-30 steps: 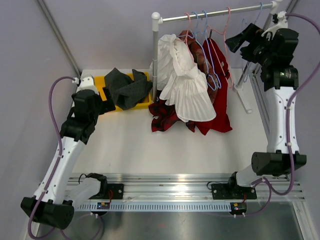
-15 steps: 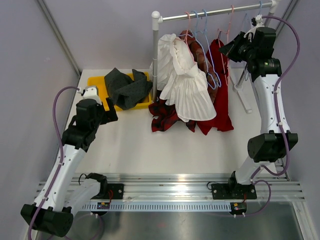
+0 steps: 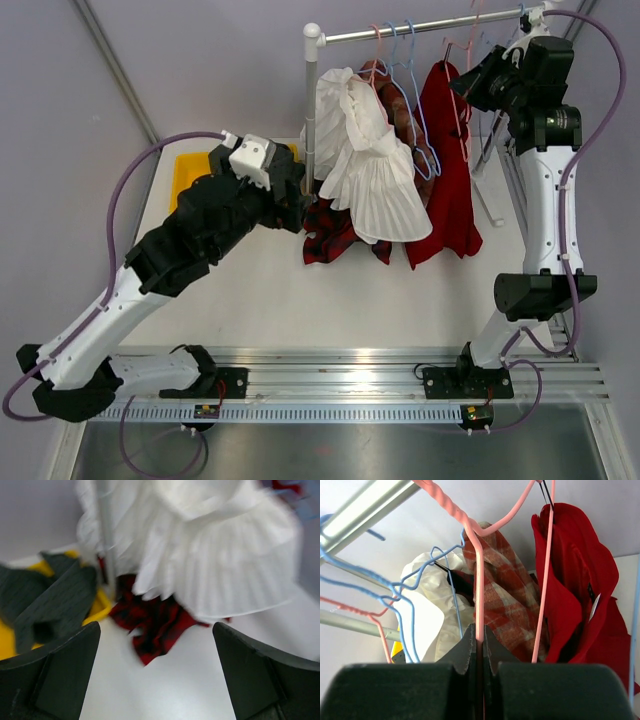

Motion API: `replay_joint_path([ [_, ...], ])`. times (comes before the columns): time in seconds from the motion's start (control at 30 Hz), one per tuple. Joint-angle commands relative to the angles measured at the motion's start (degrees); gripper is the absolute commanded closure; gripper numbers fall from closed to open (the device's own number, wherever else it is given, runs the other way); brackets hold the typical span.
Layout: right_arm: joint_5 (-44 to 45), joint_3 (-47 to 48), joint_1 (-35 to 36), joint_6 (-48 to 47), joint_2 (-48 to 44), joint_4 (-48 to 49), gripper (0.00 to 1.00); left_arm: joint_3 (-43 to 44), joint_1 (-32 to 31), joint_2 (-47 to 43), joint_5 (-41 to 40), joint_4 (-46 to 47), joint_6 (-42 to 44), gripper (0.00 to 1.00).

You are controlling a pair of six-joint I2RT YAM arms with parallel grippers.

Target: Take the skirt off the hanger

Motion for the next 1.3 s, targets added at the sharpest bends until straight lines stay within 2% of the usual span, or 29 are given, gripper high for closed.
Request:
replay_joint_path([
  [0.0, 1.7, 2.7, 0.0, -2.4, -6.5, 1.8, 1.0, 8.4, -7.2, 4.7, 6.7, 4.9, 3.1, 0.01],
  [0.17, 2.8, -1.4, -0.1, -2.3, -12.4, -0.6, 1.0, 9.6, -19.2, 13.7, 16.1, 17.1, 5.3, 0.01],
  [0.3, 0.9, -5.5, 0.0, -1.5, -19.6, -3.0, 1.0, 9.8, -26.0, 21.0, 17.6, 26.5, 5.8, 0.01],
  [0.5, 0.0, -6.9, -0.1, -2.6, -27.6, -10.2, 1.0, 15.4, -31.6, 31.5, 10.0, 30.0, 6.5, 0.01],
  [0.63, -0.5, -10.0, -0.1, -0.8, -33.0, -11.5, 1.0, 19.2, -33.2, 37.3, 8.4, 31.3, 7.2, 0.01],
  [0.77, -1.9, -12.9, -0.1, 0.9, -37.1, -12.1, 1.0, 21.3, -34.6, 39.8, 0.7, 32.5, 9.5, 0.01],
  [0.93, -2.0, -14.8, 0.0, 1.3, -39.3, -12.4, 1.0, 21.3, -35.1, 41.4, -2.7, 36.2, 10.3, 0.01],
  [1.07, -1.9, -15.2, 0.0, 1.5, -39.5, -12.3, 1.0, 22.6, -35.1, 43.0, -2.0, 37.4, 10.2, 0.53],
  [1.1, -2.0, -15.2, 0.0, 1.6, -39.6, -12.4, 1.0, 22.7, -35.1, 43.3, -1.9, 37.5, 10.2, 0.74],
  [1.17, -1.9, -15.1, -0.1, 1.8, -39.4, -12.3, 1.0, 22.9, -35.2, 43.5, -2.2, 37.8, 10.2, 0.82],
  [1.27, -2.2, -14.6, 0.0, 2.2, -39.3, -12.5, 1.0, 23.1, -35.2, 43.9, -3.4, 38.3, 11.6, 0.82],
])
